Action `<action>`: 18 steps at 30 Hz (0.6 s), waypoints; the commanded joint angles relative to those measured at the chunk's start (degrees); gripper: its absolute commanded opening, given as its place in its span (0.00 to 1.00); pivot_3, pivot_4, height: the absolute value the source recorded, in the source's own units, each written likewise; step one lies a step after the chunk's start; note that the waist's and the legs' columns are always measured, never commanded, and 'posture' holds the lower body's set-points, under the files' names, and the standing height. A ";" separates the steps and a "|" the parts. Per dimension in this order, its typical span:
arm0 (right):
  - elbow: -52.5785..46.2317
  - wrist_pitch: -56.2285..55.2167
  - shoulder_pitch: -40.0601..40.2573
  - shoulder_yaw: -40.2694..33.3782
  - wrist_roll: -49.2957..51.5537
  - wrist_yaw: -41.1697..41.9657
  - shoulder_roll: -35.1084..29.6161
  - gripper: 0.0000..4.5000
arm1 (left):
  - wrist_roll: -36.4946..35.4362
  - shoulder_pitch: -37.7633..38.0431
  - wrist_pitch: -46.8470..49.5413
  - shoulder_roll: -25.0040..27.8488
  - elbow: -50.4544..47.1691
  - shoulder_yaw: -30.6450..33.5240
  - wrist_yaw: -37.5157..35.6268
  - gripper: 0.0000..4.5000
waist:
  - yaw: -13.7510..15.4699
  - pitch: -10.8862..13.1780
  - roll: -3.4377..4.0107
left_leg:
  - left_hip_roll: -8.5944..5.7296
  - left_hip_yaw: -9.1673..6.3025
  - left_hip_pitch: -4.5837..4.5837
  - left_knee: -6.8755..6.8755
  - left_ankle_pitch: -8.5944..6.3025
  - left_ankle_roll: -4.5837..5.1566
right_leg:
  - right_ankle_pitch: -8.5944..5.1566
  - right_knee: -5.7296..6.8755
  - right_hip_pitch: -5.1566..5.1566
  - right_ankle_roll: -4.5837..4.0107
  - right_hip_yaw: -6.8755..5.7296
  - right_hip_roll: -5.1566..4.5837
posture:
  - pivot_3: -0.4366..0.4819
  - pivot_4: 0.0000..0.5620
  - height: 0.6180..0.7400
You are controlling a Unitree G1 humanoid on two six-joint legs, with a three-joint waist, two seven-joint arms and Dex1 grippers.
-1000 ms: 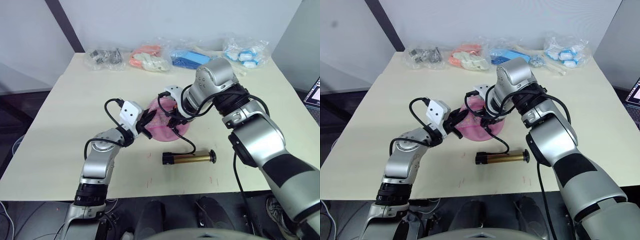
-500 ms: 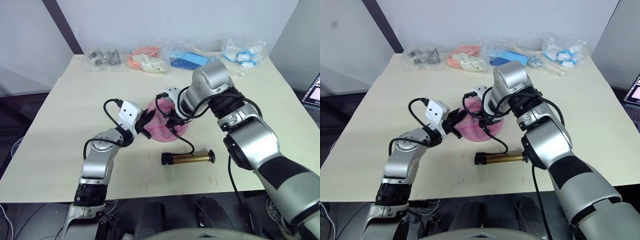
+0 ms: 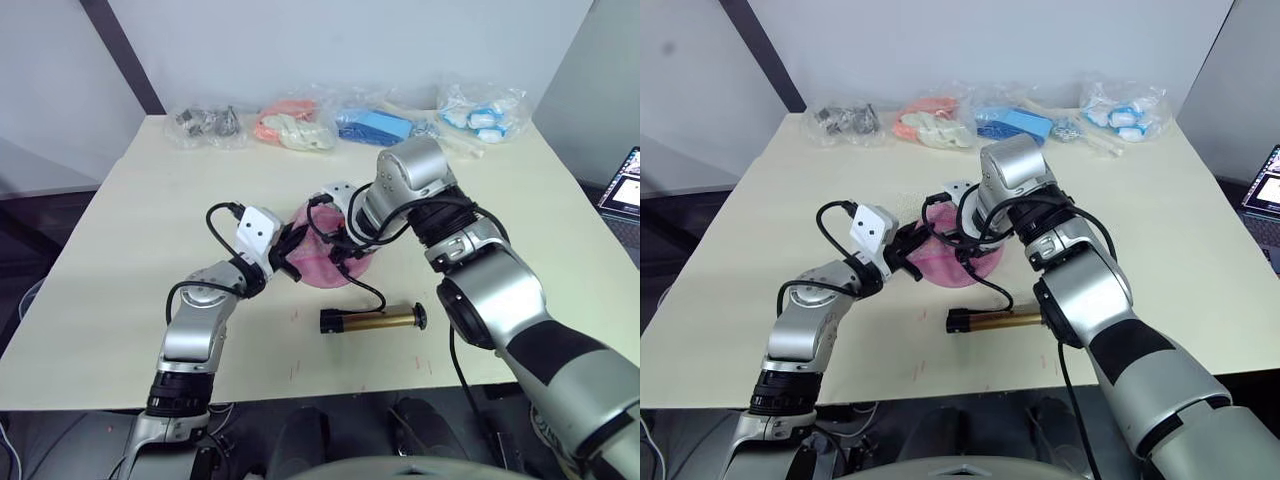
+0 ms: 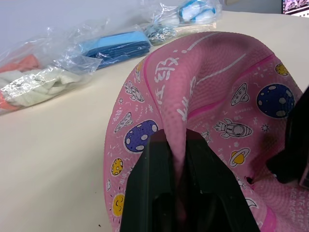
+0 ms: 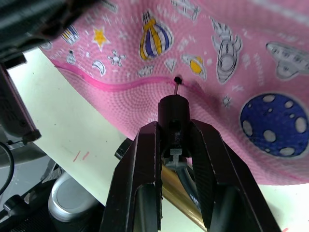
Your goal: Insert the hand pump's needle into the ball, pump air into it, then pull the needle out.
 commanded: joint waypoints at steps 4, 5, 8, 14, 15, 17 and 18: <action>3.83 -4.90 1.02 -2.32 0.46 2.34 5.82 0.08 | -0.86 1.27 1.66 -2.03 -1.97 -6.74 -2.67 0.01 | 0.00 -0.08 0.10 | 0.00 -0.30 0.02 -0.01 0.00 0.00 | -0.02 -0.01 0.00 -0.05 0.01 0.18 | 0.48 0.27 0.97; 4.58 -5.50 0.56 -2.91 0.26 2.33 5.92 0.08 | -0.87 1.24 1.73 -2.04 -2.03 -6.78 -2.65 0.01 | 0.00 -0.08 0.12 | 0.00 -0.38 0.02 -0.01 0.00 0.00 | 0.00 -0.02 0.00 -0.09 0.01 0.22 | 0.48 0.27 0.97; 6.18 -6.75 -0.47 -3.91 -0.34 2.54 6.21 0.08 | -0.91 1.09 1.94 -2.08 -2.10 -6.90 -2.55 0.01 | -0.01 -0.09 0.16 | -0.02 -0.85 0.05 -0.01 0.00 0.00 | 0.04 -0.04 -0.01 -0.16 0.01 0.39 | 0.48 0.27 0.97; 5.04 -5.08 -0.24 -3.25 -0.65 4.03 6.28 0.08 | -0.78 1.06 1.98 -1.96 -1.92 -6.78 -2.48 0.01 | 0.00 -0.07 0.21 | -0.02 -1.20 0.05 -0.08 0.00 0.00 | 0.01 -0.04 -0.01 -0.23 -0.06 0.58 | 0.48 0.27 0.97; 4.11 -4.50 0.05 -2.72 -0.45 4.53 6.01 0.08 | -0.64 1.10 1.79 -1.83 -1.60 -6.63 -2.45 0.01 | 0.00 -0.06 0.22 | -0.02 -1.21 0.05 -0.08 0.00 0.00 | 0.01 -0.04 -0.01 -0.23 -0.06 0.58 | 0.48 0.27 0.97; 2.51 -3.66 0.47 -1.64 -0.08 5.52 5.36 0.08 | -0.14 0.89 1.28 -1.53 -0.50 -6.29 -2.31 0.01 | 0.00 -0.06 0.23 | -0.02 -1.23 0.05 -0.10 0.00 0.00 | 0.01 -0.04 -0.02 -0.25 -0.06 0.59 | 0.48 0.27 0.97; 1.57 -3.24 0.66 -1.07 0.15 6.01 4.97 0.08 | 0.01 0.67 0.95 -1.37 0.11 -6.04 -2.29 0.01 | 0.00 -0.05 0.24 | -0.02 -1.25 0.04 -0.11 0.00 0.00 | 0.01 -0.04 -0.03 -0.25 -0.06 0.59 | 0.48 0.27 0.97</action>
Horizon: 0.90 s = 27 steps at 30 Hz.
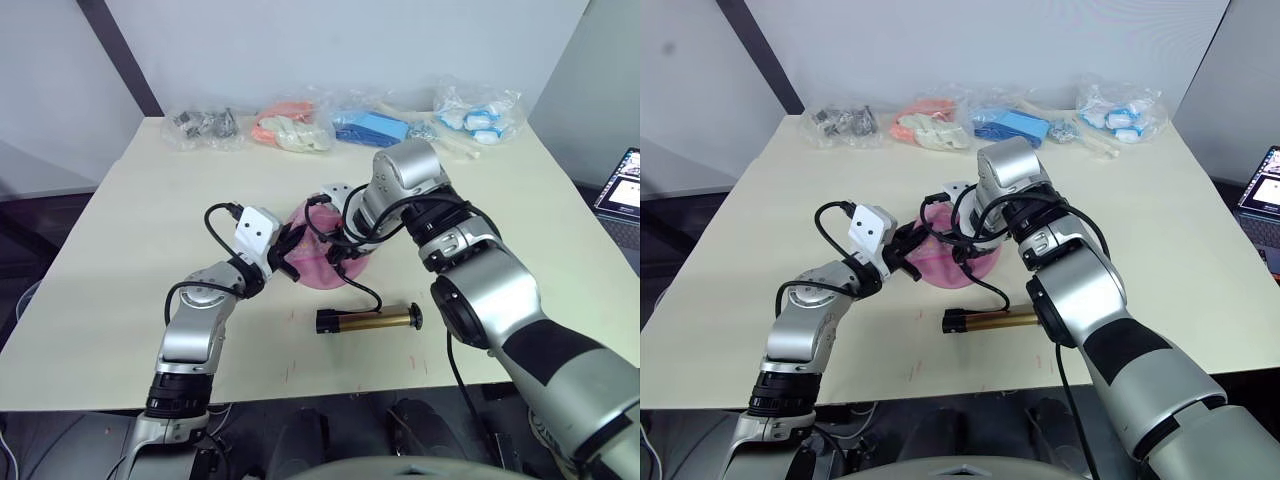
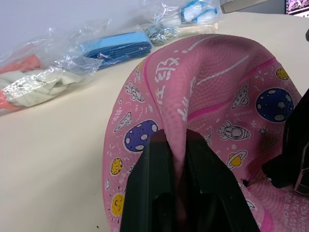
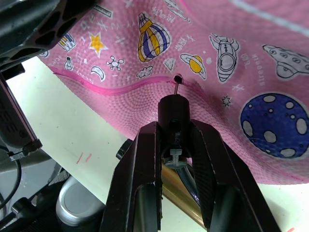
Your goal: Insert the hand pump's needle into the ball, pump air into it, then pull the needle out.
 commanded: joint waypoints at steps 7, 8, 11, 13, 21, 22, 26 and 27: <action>-9.62 2.75 3.30 4.15 5.32 6.45 -0.26 0.08 | 0.48 -1.53 -2.02 -0.61 4.52 -5.46 -3.21 0.01 | 0.15 0.15 0.17 | -0.04 -0.01 -0.14 0.00 0.01 -0.02 | 0.02 -0.03 -0.11 -0.04 0.01 -0.02 | 0.48 0.27 0.97; -10.26 2.75 3.57 4.93 5.84 6.66 -0.80 0.08 | 0.52 -1.70 -2.37 -0.53 5.02 -5.36 -3.34 0.01 | 0.20 0.22 0.27 | -0.04 -0.01 -0.16 0.00 0.01 -0.02 | 0.03 -0.04 -0.11 -0.05 0.01 -0.02 | 0.48 0.27 0.97; -12.05 2.75 4.22 7.32 8.86 6.99 -2.53 0.08 | 0.73 -1.98 -3.31 -0.34 6.05 -5.27 -3.68 0.01 | 0.27 0.30 0.39 | -0.05 0.02 -0.23 -0.02 0.01 -0.02 | 0.03 -0.04 -0.12 -0.05 -0.01 -0.02 | 0.48 0.27 0.97; -12.75 2.75 4.45 8.18 10.62 6.78 -3.35 0.08 | 0.77 -2.01 -3.66 -0.39 6.32 -5.32 -3.87 0.01 | 0.34 0.37 0.48 | -0.05 0.02 -0.27 -0.03 0.01 -0.02 | 0.03 -0.04 -0.13 -0.06 -0.06 -0.01 | 0.48 0.27 0.97; -13.43 2.75 4.55 8.46 12.86 5.19 -4.88 0.08 | 0.94 -1.84 -4.45 -0.62 6.50 -5.57 -4.13 0.01 | 0.53 0.49 0.55 | -0.06 0.04 -0.31 -0.03 0.01 -0.02 | 0.03 -0.07 -0.14 -0.06 -0.07 -0.02 | 0.48 0.27 0.97; -13.54 2.75 4.47 8.53 13.10 5.16 -5.04 0.08 | 0.94 -1.83 -4.48 -0.63 6.50 -5.57 -4.12 0.01 | 0.57 0.50 0.55 | -0.06 0.04 -0.32 -0.03 0.01 -0.02 | 0.03 -0.08 -0.14 -0.06 -0.07 -0.02 | 0.48 0.27 0.97; -14.51 2.75 4.83 9.40 14.48 4.67 -5.50 0.08 | 1.03 -1.63 -4.66 -0.63 6.53 -5.49 -3.94 0.01 | 0.60 0.52 0.55 | -0.06 0.04 -0.36 -0.03 0.01 -0.02 | 0.03 -0.08 -0.19 -0.06 -0.07 -0.02 | 0.48 0.27 0.97; -14.75 2.75 4.91 9.57 14.66 4.54 -5.59 0.08 | 1.05 -1.67 -4.68 -0.63 6.64 -5.47 -3.91 0.01 | 0.61 0.53 0.55 | -0.06 0.04 -0.36 -0.03 0.01 -0.02 | 0.03 -0.08 -0.21 -0.06 -0.07 -0.02 | 0.48 0.27 0.97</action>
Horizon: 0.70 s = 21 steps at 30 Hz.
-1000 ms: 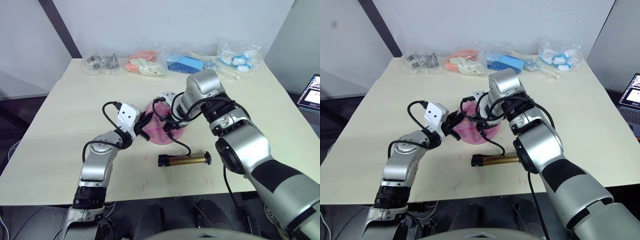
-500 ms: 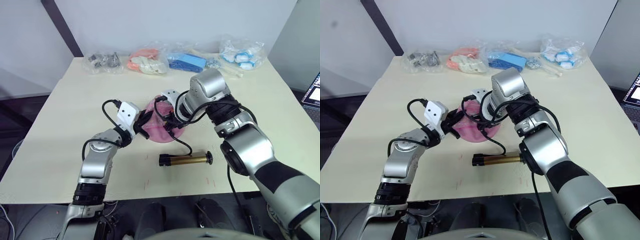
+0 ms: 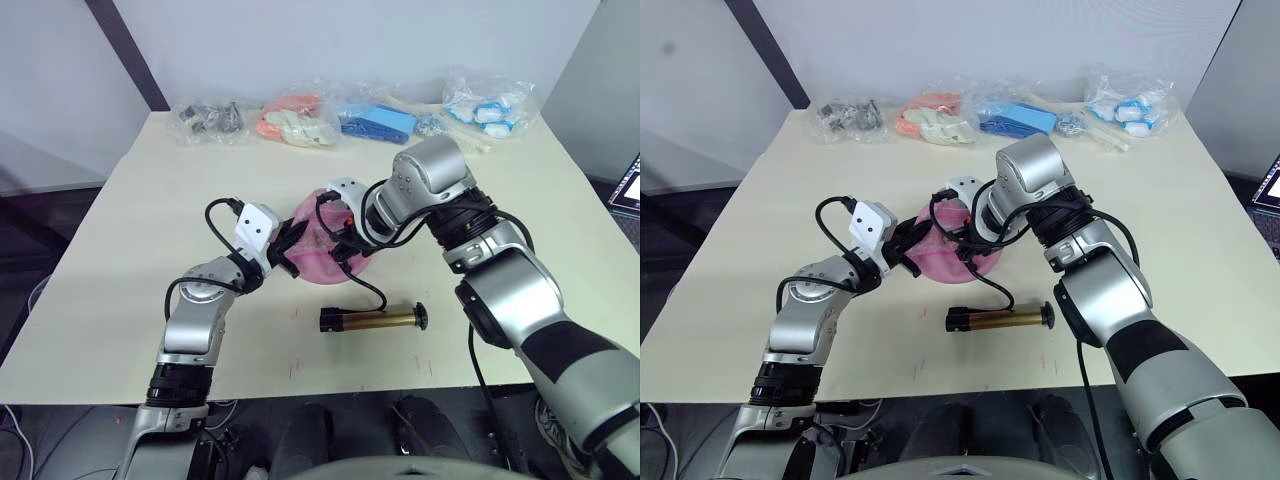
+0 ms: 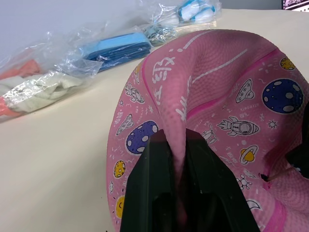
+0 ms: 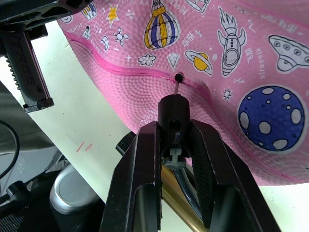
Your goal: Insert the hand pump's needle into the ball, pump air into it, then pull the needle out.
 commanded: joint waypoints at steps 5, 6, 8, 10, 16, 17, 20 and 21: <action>-3.14 0.28 1.43 1.24 6.01 0.49 1.85 0.08 | 1.22 0.21 0.81 -1.21 2.46 -5.04 -1.25 0.01 | 0.03 0.02 -0.01 | 0.00 0.00 0.00 -0.01 0.00 0.00 | 0.00 0.00 0.00 0.00 0.00 0.00 | 0.48 0.27 0.97; -3.47 0.28 1.43 1.44 6.46 0.38 1.51 0.08 | 1.28 0.08 0.72 -1.18 2.69 -4.98 -1.20 0.01 | 0.05 0.03 -0.01 | 0.00 0.00 0.00 -0.01 0.00 0.00 | 0.00 0.00 0.00 0.00 0.00 0.00 | 0.48 0.27 0.97; -4.12 0.28 1.25 1.93 7.79 0.13 0.65 0.08 | 1.35 -0.10 0.53 -1.13 3.04 -4.93 -1.17 0.01 | 0.06 0.03 -0.01 | 0.00 0.01 0.00 -0.01 0.00 0.00 | 0.00 0.00 -0.01 0.00 0.00 0.00 | 0.48 0.27 0.97; -4.83 0.28 1.10 2.32 8.89 -0.31 -0.14 0.08 | 1.40 -0.23 0.38 -1.12 3.30 -4.91 -1.17 0.01 | 0.17 0.08 -0.01 | 0.00 0.00 -0.01 -0.01 0.00 0.00 | 0.00 0.00 -0.01 0.00 -0.01 0.00 | 0.48 0.27 0.97; -7.51 0.28 1.15 4.42 15.61 -2.70 -2.87 0.08 | 1.52 0.00 -0.03 -1.24 3.38 -5.10 -1.19 0.01 | 0.49 0.22 0.00 | -0.01 0.01 -0.11 -0.01 0.00 0.00 | 0.00 -0.06 -0.07 0.00 -0.02 -0.01 | 0.48 0.27 0.97; -7.84 0.28 1.27 4.67 16.56 -3.23 -3.14 0.08 | 1.55 0.06 -0.05 -1.29 3.33 -5.16 -1.19 0.01 | 0.59 0.23 0.00 | -0.01 0.01 -0.14 -0.01 0.00 0.00 | 0.00 -0.06 -0.09 0.00 -0.02 -0.01 | 0.48 0.27 0.97; -8.44 0.28 1.52 5.15 19.35 -5.16 -3.80 0.08 | 1.58 0.15 -0.06 -1.35 3.25 -5.24 -1.23 0.01 | 0.93 0.24 -0.01 | -0.01 0.03 -0.19 -0.03 0.00 0.00 | 0.00 -0.09 -0.13 -0.01 -0.03 -0.01 | 0.48 0.27 0.97; -8.54 0.28 1.60 5.20 20.12 -5.80 -3.98 0.08 | 1.57 0.20 -0.02 -1.38 3.18 -5.24 -1.21 0.01 | 0.94 0.24 0.00 | -0.01 0.03 -0.20 -0.03 0.00 0.00 | 0.00 -0.09 -0.13 -0.01 -0.04 -0.01 | 0.48 0.27 0.97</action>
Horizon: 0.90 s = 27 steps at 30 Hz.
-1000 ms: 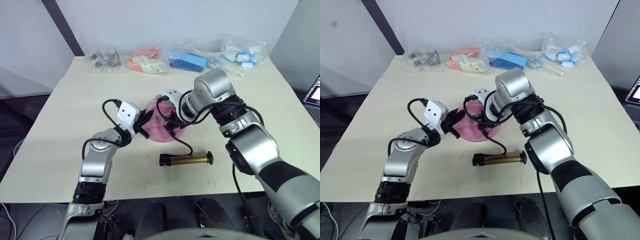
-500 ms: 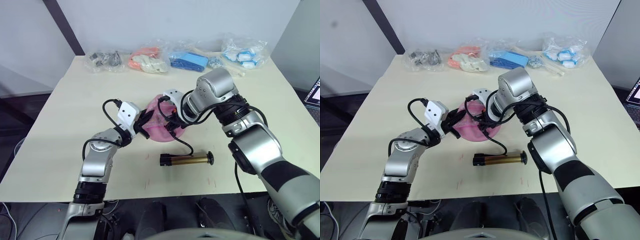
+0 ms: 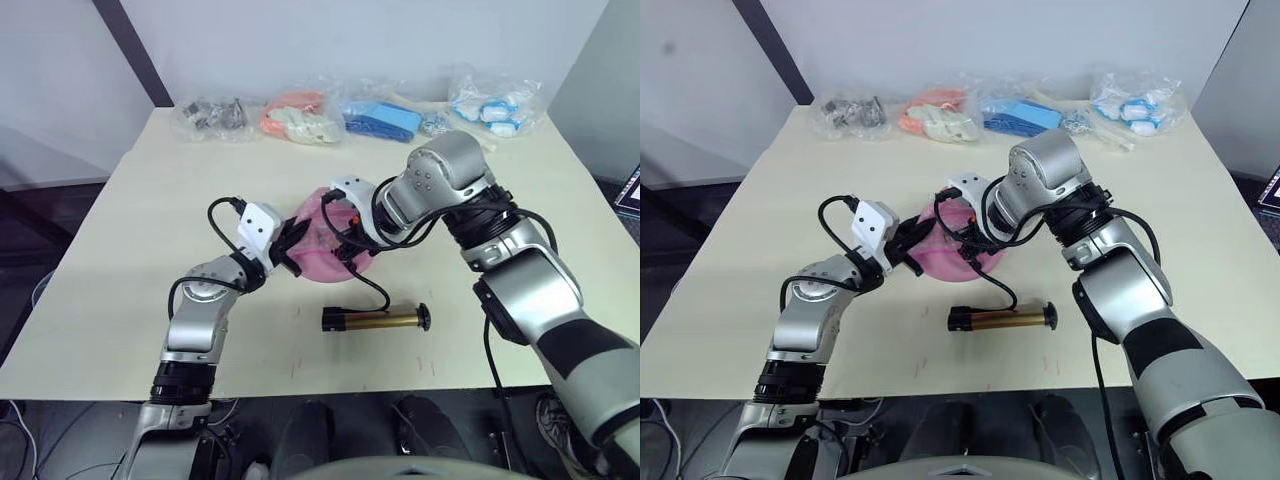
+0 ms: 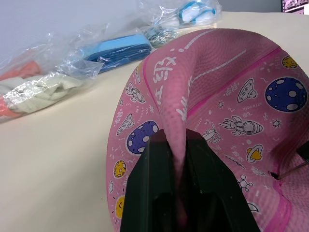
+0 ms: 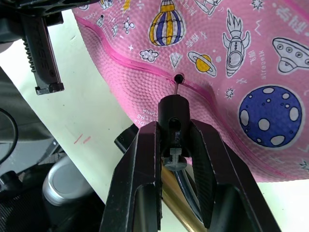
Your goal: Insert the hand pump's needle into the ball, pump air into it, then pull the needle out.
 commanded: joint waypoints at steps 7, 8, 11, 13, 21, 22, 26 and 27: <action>-3.89 0.29 1.66 0.66 10.93 -3.23 0.88 0.08 | 1.61 1.44 1.86 -1.45 1.74 -4.56 -0.06 0.01 | 0.06 0.01 0.00 | 0.00 0.01 -0.03 -0.02 0.00 0.00 | 0.00 -0.04 -0.01 0.00 -0.02 0.00 | 0.48 0.27 0.97; -4.18 0.29 1.83 0.64 11.53 -3.65 0.63 0.08 | 1.64 1.51 1.92 -1.48 1.73 -4.49 0.02 0.01 | 0.08 0.01 0.00 | 0.00 0.01 -0.03 -0.02 0.00 0.00 | 0.00 -0.05 0.00 0.00 -0.01 -0.01 | 0.48 0.27 0.97; -5.25 0.29 2.49 0.84 13.32 -4.64 -0.48 0.08 | 1.75 1.68 1.88 -1.44 1.82 -4.34 0.09 0.01 | 0.11 0.01 0.00 | 0.00 0.01 -0.03 -0.02 0.00 0.00 | 0.00 -0.06 0.00 0.00 -0.02 -0.01 | 0.48 0.27 0.97; -6.33 0.29 2.81 1.28 14.49 -5.10 -1.29 0.08 | 1.84 1.61 1.84 -1.43 2.01 -4.25 0.11 0.01 | 0.13 0.02 0.00 | 0.00 -0.01 -0.08 -0.02 0.00 0.00 | 0.00 -0.08 -0.01 0.00 -0.05 -0.01 | 0.48 0.27 0.97; -10.18 0.29 4.08 0.75 19.02 -7.73 -3.88 0.38 | 1.86 1.65 1.87 -1.28 2.04 -4.37 -0.01 0.00 | 0.77 0.07 0.01 | -0.07 -0.05 -0.69 0.08 0.02 -0.03 | 0.01 -0.07 -0.45 0.01 -0.16 -0.13 | 0.48 0.27 0.97; -11.00 0.29 4.32 0.70 19.92 -8.13 -4.69 0.38 | 1.86 1.63 1.84 -1.21 2.11 -4.47 0.00 0.00 | 0.76 0.08 0.01 | -0.09 -0.03 -0.70 0.08 0.02 -0.03 | 0.01 -0.08 -0.45 0.01 -0.14 -0.17 | 0.48 0.27 0.97; -14.89 0.29 5.90 0.05 22.15 -10.04 -8.45 0.38 | 1.74 1.47 1.80 -1.04 2.39 -4.61 0.00 0.00 | 0.88 0.11 0.01 | -0.20 -0.02 -0.73 0.07 0.02 -0.03 | 0.01 -0.16 -0.45 0.03 -0.13 -0.26 | 0.48 0.27 0.97; -16.30 0.29 6.45 -0.15 22.97 -10.51 -9.65 0.38 | 1.71 1.37 1.75 -1.00 2.59 -4.60 -0.02 0.00 | 1.05 0.12 0.00 | -0.20 -0.04 -0.75 0.07 0.02 -0.03 | 0.01 -0.16 -0.45 0.03 -0.15 -0.26 | 0.48 0.27 0.97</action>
